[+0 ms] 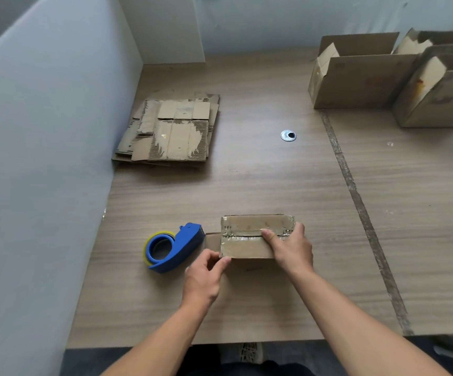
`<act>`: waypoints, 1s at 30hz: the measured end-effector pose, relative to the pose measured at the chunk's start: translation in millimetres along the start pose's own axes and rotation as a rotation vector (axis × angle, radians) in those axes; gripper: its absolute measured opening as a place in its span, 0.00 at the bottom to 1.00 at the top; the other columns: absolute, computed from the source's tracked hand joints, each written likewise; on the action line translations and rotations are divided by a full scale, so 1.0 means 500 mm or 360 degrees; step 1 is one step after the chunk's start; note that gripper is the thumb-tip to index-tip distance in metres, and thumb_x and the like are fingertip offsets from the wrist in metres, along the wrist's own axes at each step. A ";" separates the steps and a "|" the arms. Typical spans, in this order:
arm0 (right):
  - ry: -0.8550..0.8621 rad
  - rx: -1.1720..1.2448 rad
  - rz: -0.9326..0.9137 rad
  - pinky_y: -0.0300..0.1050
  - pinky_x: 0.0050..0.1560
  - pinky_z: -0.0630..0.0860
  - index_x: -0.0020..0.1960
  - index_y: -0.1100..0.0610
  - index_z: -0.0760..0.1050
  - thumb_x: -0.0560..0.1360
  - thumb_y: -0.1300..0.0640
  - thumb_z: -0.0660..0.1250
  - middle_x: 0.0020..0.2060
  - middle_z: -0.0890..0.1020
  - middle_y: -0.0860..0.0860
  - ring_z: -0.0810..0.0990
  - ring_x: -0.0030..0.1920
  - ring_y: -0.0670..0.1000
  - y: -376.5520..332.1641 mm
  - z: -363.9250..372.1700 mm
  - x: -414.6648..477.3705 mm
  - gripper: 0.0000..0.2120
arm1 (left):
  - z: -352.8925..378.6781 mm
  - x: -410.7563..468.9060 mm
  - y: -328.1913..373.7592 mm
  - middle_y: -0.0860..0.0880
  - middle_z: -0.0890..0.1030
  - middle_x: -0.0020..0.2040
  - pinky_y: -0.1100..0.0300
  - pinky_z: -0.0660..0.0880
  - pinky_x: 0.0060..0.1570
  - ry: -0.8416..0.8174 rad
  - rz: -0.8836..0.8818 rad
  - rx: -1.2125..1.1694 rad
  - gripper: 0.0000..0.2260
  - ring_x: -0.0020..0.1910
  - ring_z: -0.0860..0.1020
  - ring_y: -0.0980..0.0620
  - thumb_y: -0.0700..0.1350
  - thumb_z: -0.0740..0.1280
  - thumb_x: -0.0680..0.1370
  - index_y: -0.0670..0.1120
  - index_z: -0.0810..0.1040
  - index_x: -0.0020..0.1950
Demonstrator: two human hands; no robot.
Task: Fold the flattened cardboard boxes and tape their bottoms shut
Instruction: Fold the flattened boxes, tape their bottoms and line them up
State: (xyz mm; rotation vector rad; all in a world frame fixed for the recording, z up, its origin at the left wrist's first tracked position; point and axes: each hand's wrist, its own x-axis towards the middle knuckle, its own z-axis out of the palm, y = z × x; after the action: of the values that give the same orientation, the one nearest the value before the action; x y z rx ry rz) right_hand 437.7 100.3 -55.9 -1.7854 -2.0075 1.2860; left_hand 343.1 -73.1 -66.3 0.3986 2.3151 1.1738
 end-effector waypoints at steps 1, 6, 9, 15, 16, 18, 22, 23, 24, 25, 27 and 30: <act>-0.0001 -0.0001 0.0002 0.51 0.53 0.73 0.62 0.59 0.68 0.71 0.40 0.74 0.58 0.80 0.62 0.78 0.58 0.64 0.001 -0.001 0.000 0.31 | -0.005 0.006 -0.001 0.56 0.82 0.36 0.68 0.71 0.39 -0.0033 0.0025 0.0041 0.08 0.39 0.79 0.60 0.50 0.75 0.75 0.50 0.79 0.39; -0.0013 0.0027 -0.0005 0.51 0.54 0.75 0.62 0.58 0.68 0.70 0.39 0.75 0.57 0.81 0.61 0.79 0.58 0.63 0.003 -0.004 0.001 0.32 | -0.031 0.027 0.021 0.53 0.83 0.41 0.69 0.71 0.39 -0.0235 0.0028 0.0257 0.09 0.43 0.80 0.54 0.53 0.73 0.75 0.48 0.79 0.44; -0.0045 0.0049 0.0021 0.50 0.55 0.75 0.63 0.57 0.67 0.69 0.39 0.75 0.58 0.80 0.61 0.78 0.59 0.62 0.003 -0.007 0.002 0.33 | -0.037 0.039 0.043 0.52 0.82 0.55 0.62 0.74 0.54 -0.0332 -0.0070 0.0320 0.21 0.55 0.79 0.54 0.59 0.72 0.74 0.50 0.77 0.61; -0.0158 0.0044 0.0098 0.48 0.55 0.73 0.66 0.55 0.66 0.69 0.36 0.74 0.60 0.79 0.58 0.78 0.61 0.60 -0.006 -0.017 0.009 0.36 | 0.027 0.087 0.111 0.49 0.78 0.62 0.56 0.73 0.57 -0.0380 -0.0162 0.0285 0.34 0.62 0.76 0.46 0.63 0.71 0.72 0.49 0.65 0.72; -0.0126 0.0048 0.0073 0.48 0.54 0.73 0.64 0.54 0.69 0.70 0.37 0.74 0.58 0.80 0.58 0.78 0.60 0.60 -0.002 -0.015 0.009 0.32 | 0.039 0.090 0.117 0.47 0.79 0.61 0.56 0.73 0.55 -0.0330 -0.0157 0.0276 0.33 0.59 0.77 0.45 0.63 0.71 0.73 0.49 0.66 0.70; -0.0044 0.0100 0.0010 0.47 0.52 0.73 0.61 0.54 0.73 0.72 0.40 0.73 0.55 0.82 0.57 0.79 0.58 0.60 0.010 -0.012 0.008 0.25 | 0.052 0.090 0.113 0.46 0.80 0.59 0.58 0.72 0.52 -0.0253 -0.0118 0.0239 0.30 0.56 0.77 0.46 0.62 0.70 0.74 0.50 0.68 0.70; 0.0011 0.0198 -0.0096 0.45 0.52 0.73 0.59 0.54 0.79 0.77 0.46 0.69 0.54 0.84 0.54 0.80 0.56 0.57 0.026 -0.022 0.013 0.15 | 0.033 0.103 0.087 0.45 0.74 0.71 0.51 0.71 0.67 -0.0280 -0.0047 0.0288 0.33 0.70 0.71 0.44 0.64 0.62 0.78 0.49 0.65 0.78; -0.0009 0.0243 -0.0091 0.44 0.53 0.73 0.60 0.53 0.80 0.78 0.46 0.68 0.54 0.85 0.53 0.80 0.57 0.56 0.031 -0.026 0.015 0.15 | 0.026 0.106 0.085 0.45 0.73 0.72 0.49 0.70 0.69 -0.0278 -0.0050 0.0242 0.31 0.72 0.69 0.44 0.62 0.62 0.80 0.49 0.63 0.79; -0.0042 0.0302 -0.0074 0.45 0.55 0.74 0.63 0.53 0.80 0.79 0.46 0.68 0.56 0.85 0.51 0.80 0.59 0.55 0.039 -0.029 0.016 0.16 | 0.021 0.107 0.081 0.45 0.72 0.73 0.49 0.70 0.69 -0.0278 -0.0054 0.0189 0.30 0.73 0.69 0.45 0.59 0.63 0.80 0.49 0.63 0.79; -0.0072 0.0355 -0.0072 0.46 0.59 0.75 0.65 0.52 0.80 0.78 0.45 0.67 0.59 0.84 0.50 0.80 0.61 0.53 0.045 -0.031 0.015 0.18 | 0.017 0.106 0.080 0.46 0.72 0.73 0.50 0.69 0.70 -0.0279 -0.0042 0.0140 0.28 0.73 0.69 0.47 0.58 0.64 0.81 0.49 0.63 0.78; -0.0095 0.0493 -0.0044 0.49 0.65 0.75 0.67 0.51 0.78 0.77 0.41 0.67 0.63 0.81 0.49 0.78 0.64 0.51 0.060 -0.037 0.004 0.23 | 0.010 0.095 0.078 0.49 0.71 0.74 0.52 0.67 0.72 -0.0272 -0.0007 0.0051 0.25 0.72 0.69 0.51 0.54 0.64 0.81 0.50 0.65 0.77; -0.0273 0.1119 0.0160 0.47 0.51 0.78 0.65 0.52 0.78 0.81 0.43 0.62 0.57 0.85 0.49 0.81 0.53 0.48 0.058 -0.061 -0.012 0.19 | -0.011 0.078 0.089 0.53 0.75 0.70 0.59 0.69 0.69 -0.0244 0.0042 -0.0263 0.20 0.67 0.72 0.60 0.47 0.64 0.82 0.52 0.70 0.75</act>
State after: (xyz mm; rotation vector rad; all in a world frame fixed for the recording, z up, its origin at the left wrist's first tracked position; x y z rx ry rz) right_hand 479.7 107.4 -54.2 -1.4695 -1.2746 1.9163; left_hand 309.2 -32.2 -39.5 0.4434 2.0708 1.2896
